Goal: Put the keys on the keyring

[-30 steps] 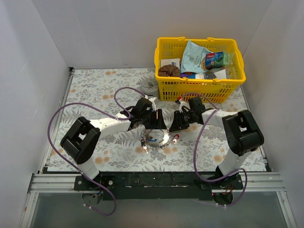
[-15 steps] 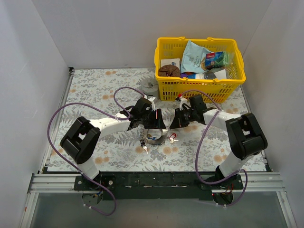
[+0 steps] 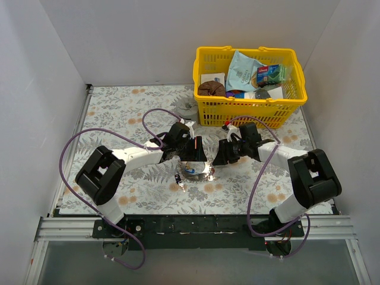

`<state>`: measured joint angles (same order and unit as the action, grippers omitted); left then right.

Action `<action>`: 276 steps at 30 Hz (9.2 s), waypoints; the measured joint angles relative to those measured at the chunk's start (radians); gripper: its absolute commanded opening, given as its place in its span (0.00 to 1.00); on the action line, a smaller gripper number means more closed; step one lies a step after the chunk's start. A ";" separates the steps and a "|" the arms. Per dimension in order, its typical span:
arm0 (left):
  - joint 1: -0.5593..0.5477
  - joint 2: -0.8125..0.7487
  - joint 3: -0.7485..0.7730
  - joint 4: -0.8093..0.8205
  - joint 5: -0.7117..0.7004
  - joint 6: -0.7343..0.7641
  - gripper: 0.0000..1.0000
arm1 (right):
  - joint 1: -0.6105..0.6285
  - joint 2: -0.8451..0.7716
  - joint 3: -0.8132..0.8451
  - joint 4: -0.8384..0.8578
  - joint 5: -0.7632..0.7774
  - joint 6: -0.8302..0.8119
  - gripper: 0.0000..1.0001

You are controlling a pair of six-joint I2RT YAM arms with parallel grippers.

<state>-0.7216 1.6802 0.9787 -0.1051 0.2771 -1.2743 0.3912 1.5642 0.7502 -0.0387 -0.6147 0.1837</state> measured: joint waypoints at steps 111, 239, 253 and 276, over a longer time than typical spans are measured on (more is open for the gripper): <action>0.143 0.006 -0.050 0.031 0.149 -0.063 0.52 | 0.116 0.140 0.133 -0.147 0.006 -0.023 0.47; 0.145 -0.087 0.017 -0.045 0.079 -0.006 0.63 | 0.063 0.006 -0.027 0.040 0.034 0.074 0.30; 0.145 -0.087 0.003 -0.044 0.080 -0.008 0.63 | 0.063 0.048 -0.005 0.041 0.027 0.080 0.01; 0.129 -0.087 -0.006 -0.044 0.115 0.022 0.63 | 0.069 0.018 0.031 -0.005 0.102 0.051 0.47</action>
<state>-0.5930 1.5936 0.9730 -0.1490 0.3920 -1.2522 0.4603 1.5822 0.7807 -0.0441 -0.5129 0.2344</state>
